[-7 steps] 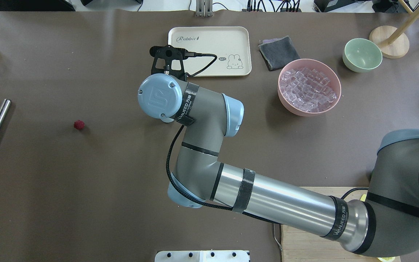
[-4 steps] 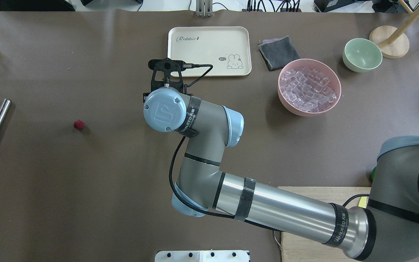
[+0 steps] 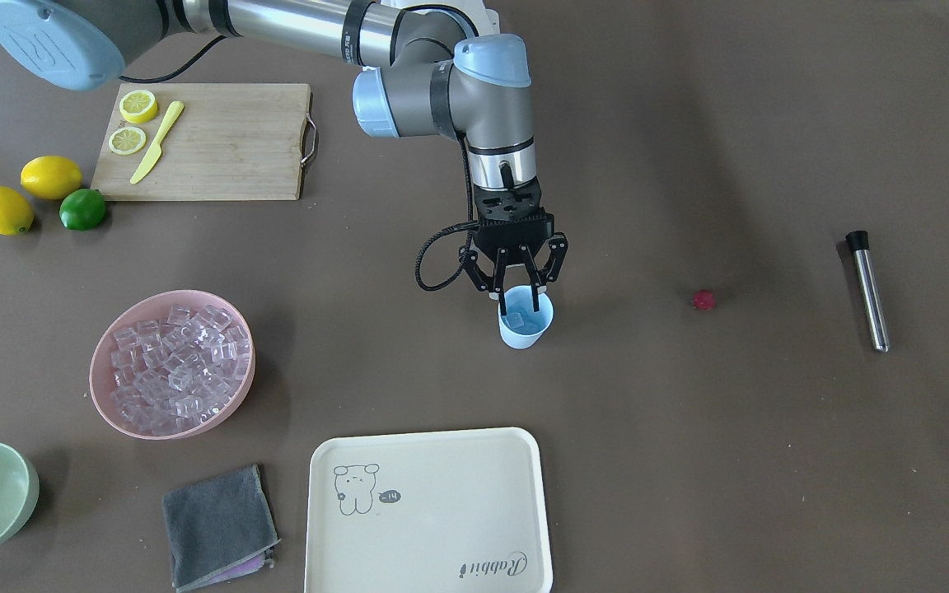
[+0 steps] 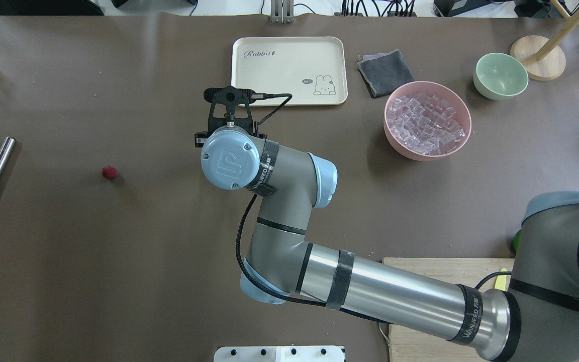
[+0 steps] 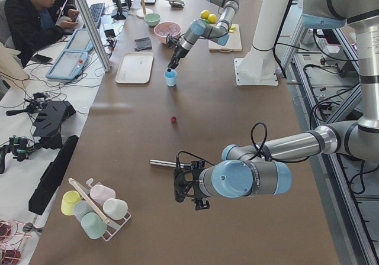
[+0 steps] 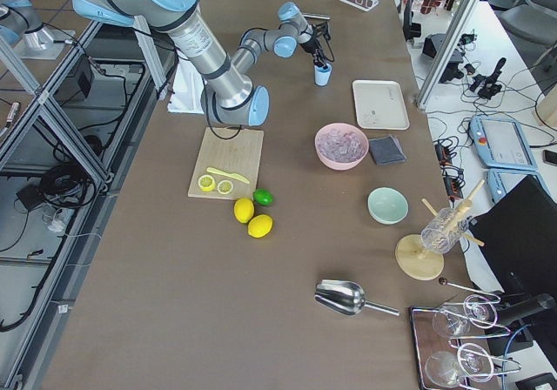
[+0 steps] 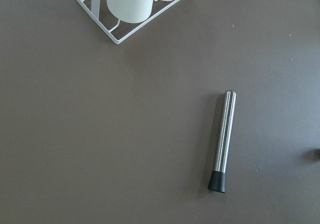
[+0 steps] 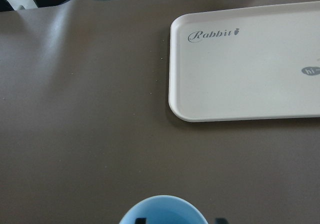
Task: Mash ice and strawberries in cup
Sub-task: 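Withdraw the right arm past the ice bowl while the left gripper approaches the strawberry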
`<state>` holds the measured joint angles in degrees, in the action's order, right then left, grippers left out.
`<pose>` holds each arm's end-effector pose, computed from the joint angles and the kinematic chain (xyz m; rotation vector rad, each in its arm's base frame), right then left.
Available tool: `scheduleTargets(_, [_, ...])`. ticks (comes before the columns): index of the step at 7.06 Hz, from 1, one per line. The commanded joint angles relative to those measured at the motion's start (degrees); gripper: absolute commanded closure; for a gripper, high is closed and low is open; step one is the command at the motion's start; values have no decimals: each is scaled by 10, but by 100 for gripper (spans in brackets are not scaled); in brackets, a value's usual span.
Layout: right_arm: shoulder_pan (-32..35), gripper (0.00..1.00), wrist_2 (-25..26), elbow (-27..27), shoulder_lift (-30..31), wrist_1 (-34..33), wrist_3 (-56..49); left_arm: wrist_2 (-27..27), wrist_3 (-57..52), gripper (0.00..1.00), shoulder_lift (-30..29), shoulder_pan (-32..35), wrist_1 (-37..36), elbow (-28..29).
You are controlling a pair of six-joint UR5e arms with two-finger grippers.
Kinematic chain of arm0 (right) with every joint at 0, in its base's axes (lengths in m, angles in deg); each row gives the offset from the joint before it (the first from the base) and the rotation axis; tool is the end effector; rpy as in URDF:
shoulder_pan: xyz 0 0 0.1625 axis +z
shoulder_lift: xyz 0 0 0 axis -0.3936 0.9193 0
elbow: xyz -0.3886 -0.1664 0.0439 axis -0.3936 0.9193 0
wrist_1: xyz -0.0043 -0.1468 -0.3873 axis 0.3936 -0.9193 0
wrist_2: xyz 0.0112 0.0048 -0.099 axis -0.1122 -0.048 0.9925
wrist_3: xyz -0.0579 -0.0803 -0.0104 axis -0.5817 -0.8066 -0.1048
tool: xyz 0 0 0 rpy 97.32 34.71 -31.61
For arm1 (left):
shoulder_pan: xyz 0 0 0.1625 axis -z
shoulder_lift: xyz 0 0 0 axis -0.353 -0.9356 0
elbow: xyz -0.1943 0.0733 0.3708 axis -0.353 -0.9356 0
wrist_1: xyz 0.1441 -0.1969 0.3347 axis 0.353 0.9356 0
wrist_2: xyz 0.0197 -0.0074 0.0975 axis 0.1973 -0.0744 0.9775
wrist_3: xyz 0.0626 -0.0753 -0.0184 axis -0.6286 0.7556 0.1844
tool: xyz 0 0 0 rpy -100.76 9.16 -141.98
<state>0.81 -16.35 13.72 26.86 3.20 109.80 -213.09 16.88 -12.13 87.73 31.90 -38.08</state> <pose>-0.6572 -0.4656 0.1013 0.5915 -0.8815 0.2144 -0.1584 -0.3328 0.6649 0.2258 1.0657 -0.2733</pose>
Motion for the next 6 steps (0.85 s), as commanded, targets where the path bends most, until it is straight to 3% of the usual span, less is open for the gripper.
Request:
scheduleTargets(1, [33, 0, -18, -69, 71, -3, -51, 9, 7, 1, -29, -17, -4, -4])
scheduleTargets(3, [131, 0, -154, -202, 230, 2, -94, 47, 144, 1, -85, -135, -1, -41])
scheduleTargets(4, [185, 0, -180, -238, 293, 4, -143, 105, 251, 1, -146, -232, -4, -45])
scheduleTargets(5, [253, 0, -231, -244, 344, 5, -220, 136, 399, 1, -219, -336, -2, -40])
scheduleTargets(6, [325, 0, -278, -238, 398, 6, -296, 186, 480, 1, -288, -419, -5, -38])
